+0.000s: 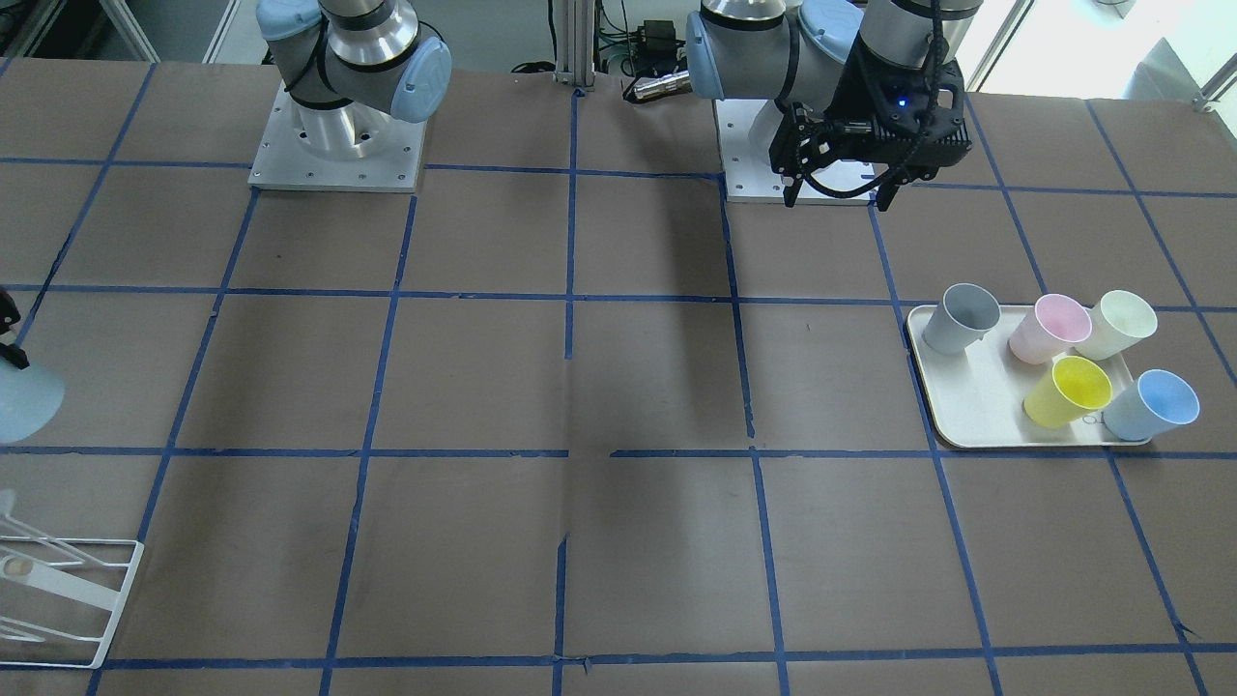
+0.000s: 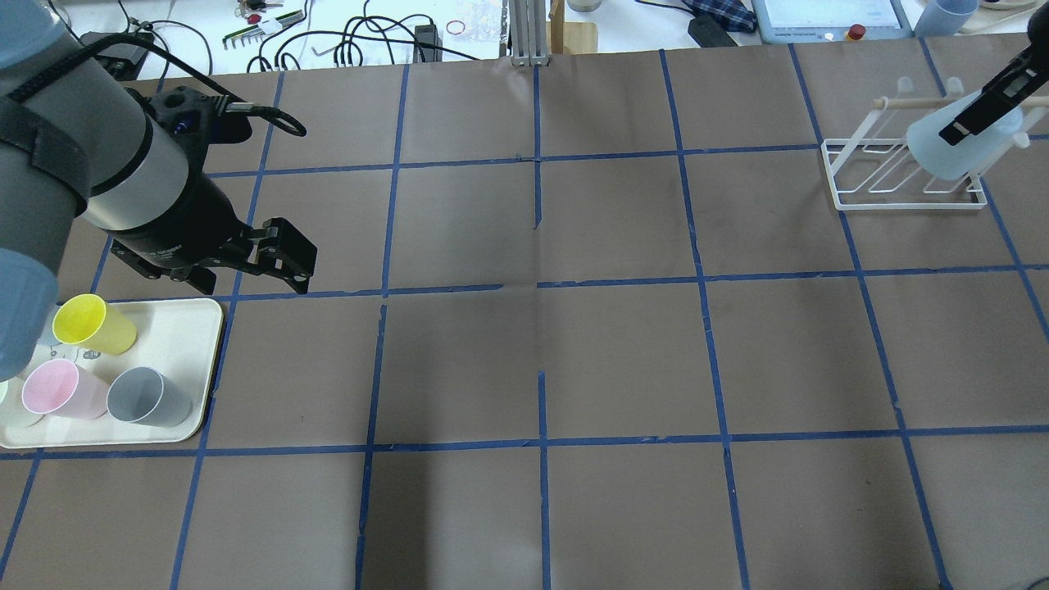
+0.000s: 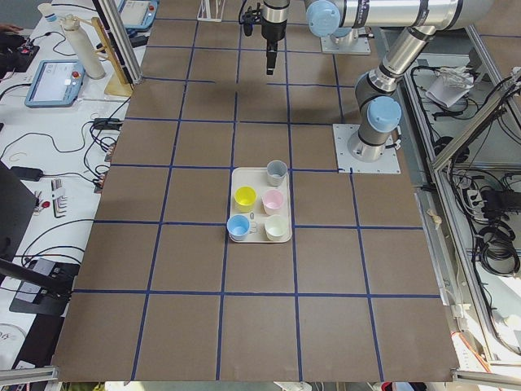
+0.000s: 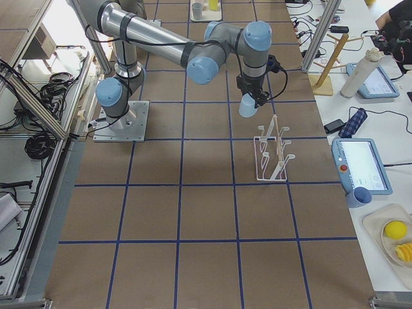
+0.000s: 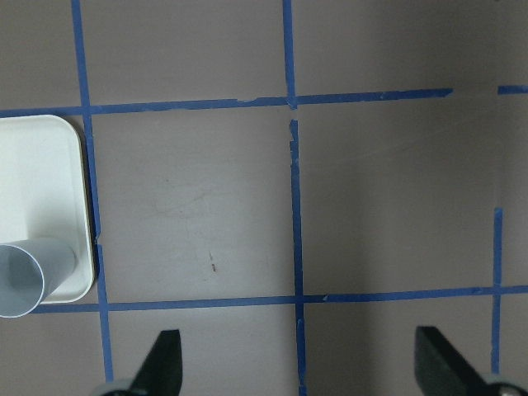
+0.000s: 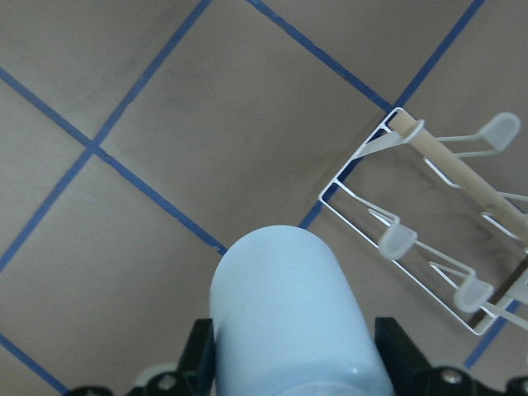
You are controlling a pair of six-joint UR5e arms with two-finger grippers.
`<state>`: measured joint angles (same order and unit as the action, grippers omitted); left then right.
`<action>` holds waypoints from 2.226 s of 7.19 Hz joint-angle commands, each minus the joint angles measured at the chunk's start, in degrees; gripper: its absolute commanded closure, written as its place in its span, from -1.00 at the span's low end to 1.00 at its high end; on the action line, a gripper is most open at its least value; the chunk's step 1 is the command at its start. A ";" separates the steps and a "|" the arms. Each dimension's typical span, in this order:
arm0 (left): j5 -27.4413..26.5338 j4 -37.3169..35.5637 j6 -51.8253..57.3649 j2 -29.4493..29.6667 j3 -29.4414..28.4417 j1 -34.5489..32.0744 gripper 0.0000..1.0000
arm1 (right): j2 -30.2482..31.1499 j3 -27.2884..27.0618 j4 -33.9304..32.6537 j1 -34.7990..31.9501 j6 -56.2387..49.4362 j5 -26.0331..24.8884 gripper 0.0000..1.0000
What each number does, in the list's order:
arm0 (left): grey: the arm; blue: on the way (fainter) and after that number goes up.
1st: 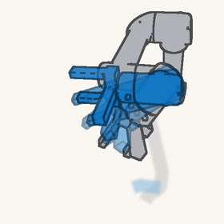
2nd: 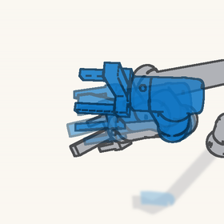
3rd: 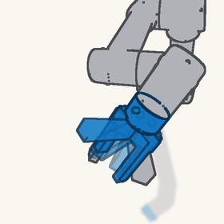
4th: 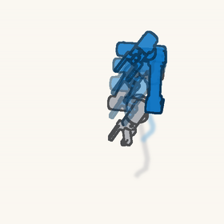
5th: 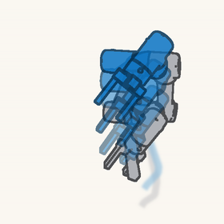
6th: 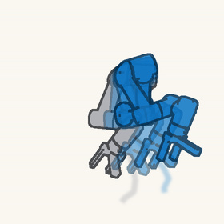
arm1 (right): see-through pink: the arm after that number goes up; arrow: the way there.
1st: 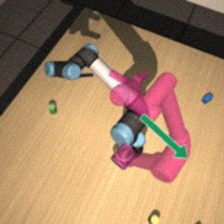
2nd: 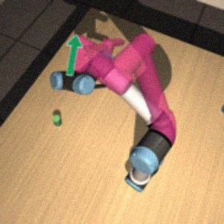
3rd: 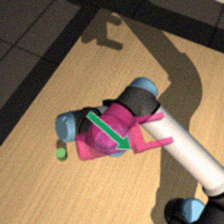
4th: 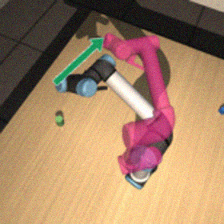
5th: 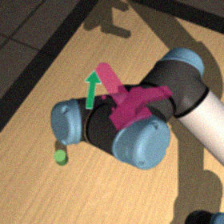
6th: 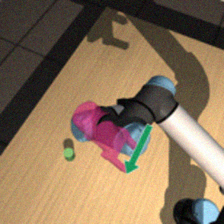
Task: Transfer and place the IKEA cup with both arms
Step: 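Lift the light blue cup off the rack with the right gripper, then carry the cup toward the left gripper while the left arm reaches to meet it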
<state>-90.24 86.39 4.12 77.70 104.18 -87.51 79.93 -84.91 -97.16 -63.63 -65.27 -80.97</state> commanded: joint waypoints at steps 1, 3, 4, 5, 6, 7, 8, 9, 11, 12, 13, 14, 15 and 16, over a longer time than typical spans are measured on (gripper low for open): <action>0.24 -0.08 -0.87 0.78 0.49 -0.02 -1.00 | 1.63 -0.17 11.40 -0.18 2.07 6.68 0.11; 0.33 -0.08 -0.96 0.08 0.59 0.24 -1.00 | 1.46 -0.69 20.12 -0.09 7.66 13.52 0.11; 0.59 0.09 -0.70 0.95 0.24 0.32 -1.00 | 1.11 -0.78 25.21 -0.09 12.23 19.22 0.11; 4.42 0.70 -0.52 0.88 -0.46 0.50 -1.00 | 0.93 -0.78 31.27 -0.09 14.36 25.02 0.11; 10.20 0.88 -0.52 0.53 -0.65 1.81 -1.00 | 0.84 -0.87 37.24 -0.09 14.73 29.95 0.11; 17.74 0.97 0.18 0.78 -0.82 4.60 -1.00 | 0.75 -0.96 43.92 -0.09 14.65 35.04 0.11; 27.65 3.67 -0.08 0.79 -0.74 7.50 -1.00 | 0.93 -0.96 49.64 -0.09 14.73 38.66 0.11; 35.32 5.00 -0.60 0.96 -0.30 9.27 -1.00 | 0.84 -1.65 57.27 -0.09 14.65 43.83 0.10; 52.64 7.21 -0.78 1.05 1.10 10.17 -1.00 | 1.19 -2.19 68.89 -0.79 13.86 53.34 0.07; 59.15 7.65 -0.78 1.22 2.50 10.17 -1.00 | 1.28 -2.19 70.86 -2.45 13.86 54.94 0.06; 68.87 7.56 -1.57 1.23 5.21 10.17 -1.00 | 1.37 -2.19 72.53 -5.60 13.77 57.48 0.06; 72.97 6.69 -3.66 1.40 6.55 10.08 -1.00 | 1.72 -2.19 74.37 -8.93 13.68 62.21 0.06; 73.27 6.07 -3.60 1.49 6.21 9.56 -1.00 | 1.72 -2.19 74.48 -11.84 13.77 65.91 0.03; 77.10 5.46 -3.77 1.40 6.30 9.29 -1.00 | 1.81 -2.19 74.48 -14.22 13.68 69.43 -0.03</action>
<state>-17.07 92.60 0.73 79.11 110.25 -77.84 81.62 -87.10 -23.04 -74.61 -51.54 -16.06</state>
